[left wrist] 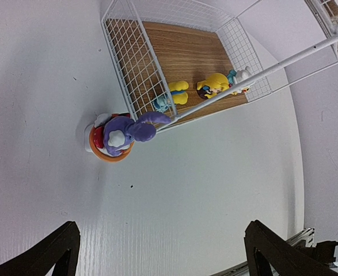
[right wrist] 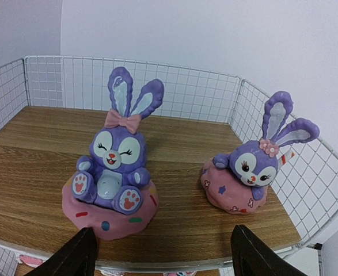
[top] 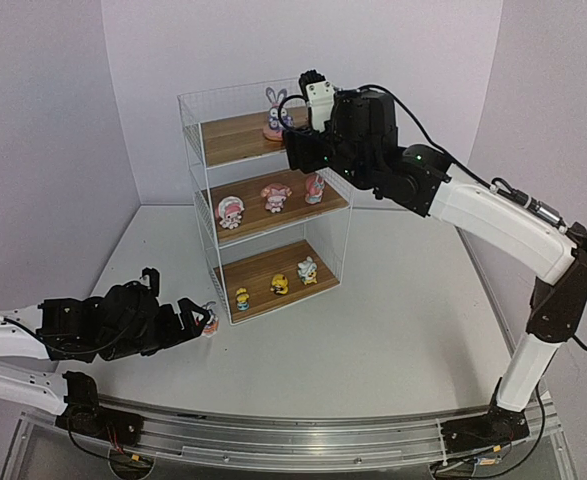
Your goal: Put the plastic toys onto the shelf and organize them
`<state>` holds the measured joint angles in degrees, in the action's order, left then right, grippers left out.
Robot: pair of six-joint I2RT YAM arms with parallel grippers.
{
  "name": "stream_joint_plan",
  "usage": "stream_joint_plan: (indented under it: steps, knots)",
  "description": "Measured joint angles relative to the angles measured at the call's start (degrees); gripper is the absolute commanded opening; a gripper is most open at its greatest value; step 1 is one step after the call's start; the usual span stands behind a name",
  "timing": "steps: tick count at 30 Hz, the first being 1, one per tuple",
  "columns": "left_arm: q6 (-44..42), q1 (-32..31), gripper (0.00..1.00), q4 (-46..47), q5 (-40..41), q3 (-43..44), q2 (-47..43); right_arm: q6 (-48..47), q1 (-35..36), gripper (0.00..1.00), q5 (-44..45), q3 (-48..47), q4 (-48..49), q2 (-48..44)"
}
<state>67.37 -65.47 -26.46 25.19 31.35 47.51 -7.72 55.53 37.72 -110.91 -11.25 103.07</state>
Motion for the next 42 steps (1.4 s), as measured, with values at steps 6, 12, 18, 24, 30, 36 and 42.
stream_joint_plan:
  steps: [6,12,18,24,30,36,42]
  knots:
    - [0.0,0.0,1.00,0.0,0.0,-0.1,-0.3,-1.1,0.0,0.77,1.9,-0.1,0.0,0.1]
    - [0.1,0.0,1.00,-0.1,-0.1,-0.5,-0.4,-1.5,0.0,0.78,2.1,-0.1,0.0,0.1]
    - [0.2,0.0,1.00,-0.8,-0.2,-0.9,-1.5,-0.3,0.0,0.80,-0.8,3.5,0.9,-2.3]
    - [0.6,0.0,1.00,-2.4,-0.5,-1.1,-1.6,2.8,0.0,0.89,-10.1,15.2,0.2,-14.8]
    - [-3.5,0.7,0.99,-2.0,-0.3,-0.3,4.9,9.3,0.0,0.92,-23.5,32.1,1.6,-33.1]
    - [-17.5,9.3,0.93,3.0,-3.5,0.2,7.1,17.4,0.0,0.90,-32.8,48.3,2.3,-43.1]
    - [-34.1,12.0,0.78,10.7,-9.4,0.7,6.9,22.7,0.0,0.90,-35.2,56.5,0.3,-42.9]
